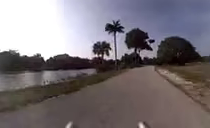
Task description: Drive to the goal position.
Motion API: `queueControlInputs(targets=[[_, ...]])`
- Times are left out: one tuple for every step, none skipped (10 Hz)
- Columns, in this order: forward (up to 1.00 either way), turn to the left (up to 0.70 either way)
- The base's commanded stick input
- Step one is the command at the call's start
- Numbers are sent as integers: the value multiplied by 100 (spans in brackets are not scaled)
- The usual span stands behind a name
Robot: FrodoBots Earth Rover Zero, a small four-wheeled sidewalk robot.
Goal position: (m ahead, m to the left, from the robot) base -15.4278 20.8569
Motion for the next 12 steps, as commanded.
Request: queueControlInputs(targets=[[0, 100], [0, 100], [0, 100], [0, 100], [0, 100], [0, 100], [0, 100], [0, 100], [0, 100], [0, 100], [0, 100], [0, 100]])
